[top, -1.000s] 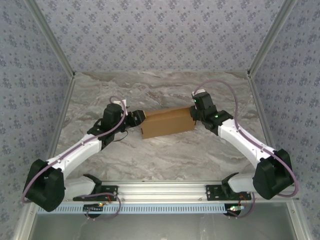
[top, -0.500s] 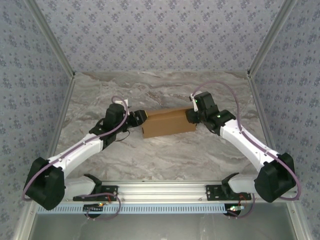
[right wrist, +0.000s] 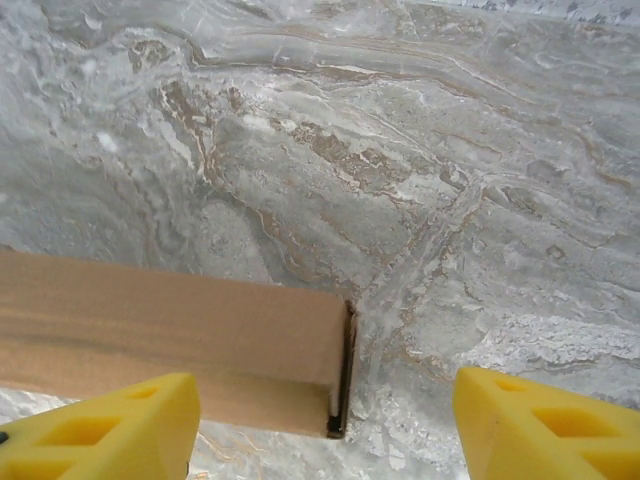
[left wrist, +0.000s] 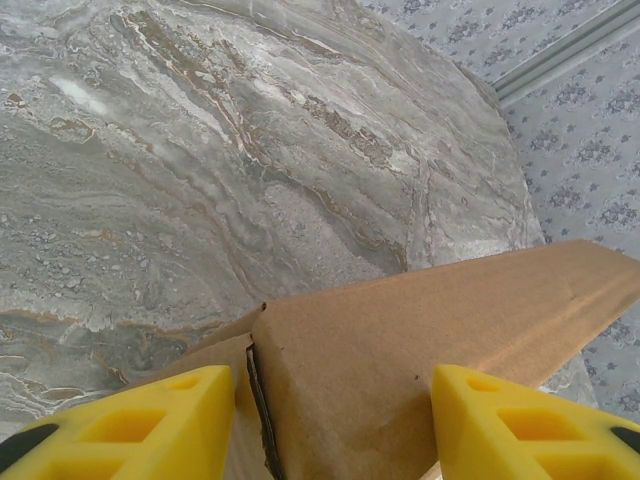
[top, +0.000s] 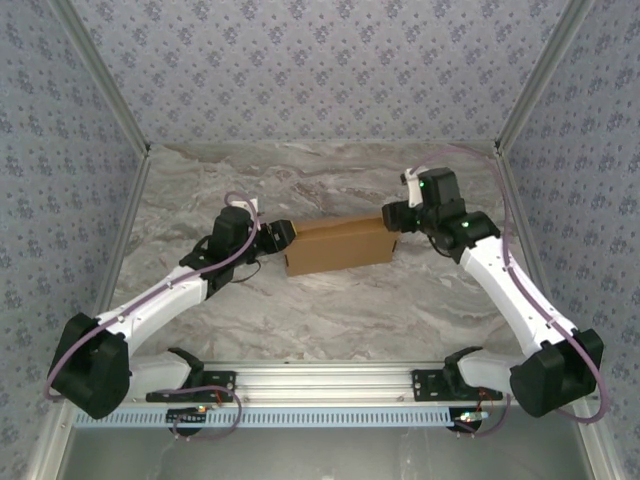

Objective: Fold the paper box

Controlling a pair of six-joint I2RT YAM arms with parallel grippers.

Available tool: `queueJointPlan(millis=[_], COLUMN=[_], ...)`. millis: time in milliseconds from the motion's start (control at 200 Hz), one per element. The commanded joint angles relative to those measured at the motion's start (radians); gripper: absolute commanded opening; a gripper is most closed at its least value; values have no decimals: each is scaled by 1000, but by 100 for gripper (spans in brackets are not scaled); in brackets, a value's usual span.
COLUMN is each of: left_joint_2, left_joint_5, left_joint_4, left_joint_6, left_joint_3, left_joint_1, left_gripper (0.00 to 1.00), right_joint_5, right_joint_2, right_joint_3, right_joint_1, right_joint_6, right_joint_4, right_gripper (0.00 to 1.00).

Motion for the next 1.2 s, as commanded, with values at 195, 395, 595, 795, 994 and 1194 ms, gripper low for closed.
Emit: queueJointPlan(millis=[195,395,595,795,994,1194], left_joint_2=[39,32,27,21,-6,-40], left_joint_5=[-23,-32,-34,-18,27,93], left_joint_4=[-150,-152,-146,-116,-103,-80], left_joint_6=[35,37,38,29,28,-3], left_joint_3=[-7,-7,-8,-3,30,27], left_joint_1=[-15,-18,-18,-16,-2,26], left_gripper=[54,56,58,61,68,71], right_joint_5=[-326,-371,-377,-374,-357,-333], right_joint_2=[188,174,160,153,137,116], right_joint_3=[98,-29,-143,-230,-276,-277], right_joint_1=[-138,-184,-203,-212,-208,-201], right_joint_6=[65,84,91,106,116,112], right_joint_4=[4,42,78,128,155,151], right_gripper=[65,57,48,42,40,39])
